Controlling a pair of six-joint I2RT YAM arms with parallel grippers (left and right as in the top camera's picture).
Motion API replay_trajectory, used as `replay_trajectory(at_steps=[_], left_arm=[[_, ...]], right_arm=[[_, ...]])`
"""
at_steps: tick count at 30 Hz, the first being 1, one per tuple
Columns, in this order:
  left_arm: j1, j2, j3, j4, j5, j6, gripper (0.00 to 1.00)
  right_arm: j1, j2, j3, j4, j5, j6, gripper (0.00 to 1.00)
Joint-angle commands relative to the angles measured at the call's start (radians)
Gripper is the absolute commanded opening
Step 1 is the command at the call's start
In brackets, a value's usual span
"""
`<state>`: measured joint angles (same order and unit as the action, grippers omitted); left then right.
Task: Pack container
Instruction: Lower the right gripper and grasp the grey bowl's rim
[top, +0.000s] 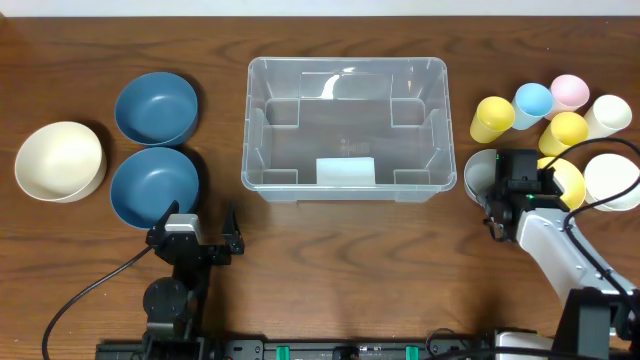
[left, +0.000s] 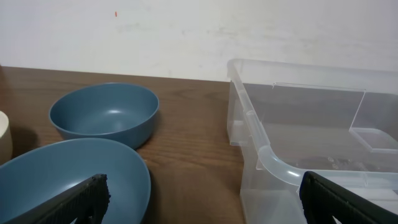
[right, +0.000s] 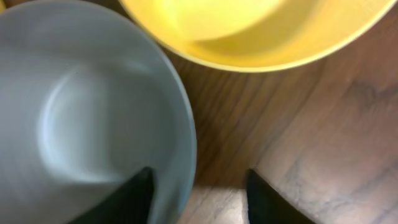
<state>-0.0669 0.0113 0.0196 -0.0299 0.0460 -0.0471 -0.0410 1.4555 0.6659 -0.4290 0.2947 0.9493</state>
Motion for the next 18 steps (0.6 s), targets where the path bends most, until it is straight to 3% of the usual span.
replay_trajectory(at_steps=[1, 3, 7, 18], left_arm=[[0.005, -0.001, -0.016, -0.04, -0.02, 0.017, 0.98], [0.005, -0.001, -0.016, -0.041, -0.02, 0.017, 0.98], [0.005, -0.001, -0.016, -0.04, -0.02, 0.017, 0.98], [0.005, -0.001, -0.016, -0.04, -0.02, 0.017, 0.98]], right_arm=[[-0.008, 0.016, -0.006, 0.003, 0.019, 0.004, 0.31], [-0.008, 0.016, -0.006, 0.003, 0.019, -0.001, 0.17], [-0.008, 0.016, -0.006, 0.0, 0.019, -0.004, 0.01], [-0.008, 0.0, -0.005, -0.029, 0.007, -0.069, 0.01]])
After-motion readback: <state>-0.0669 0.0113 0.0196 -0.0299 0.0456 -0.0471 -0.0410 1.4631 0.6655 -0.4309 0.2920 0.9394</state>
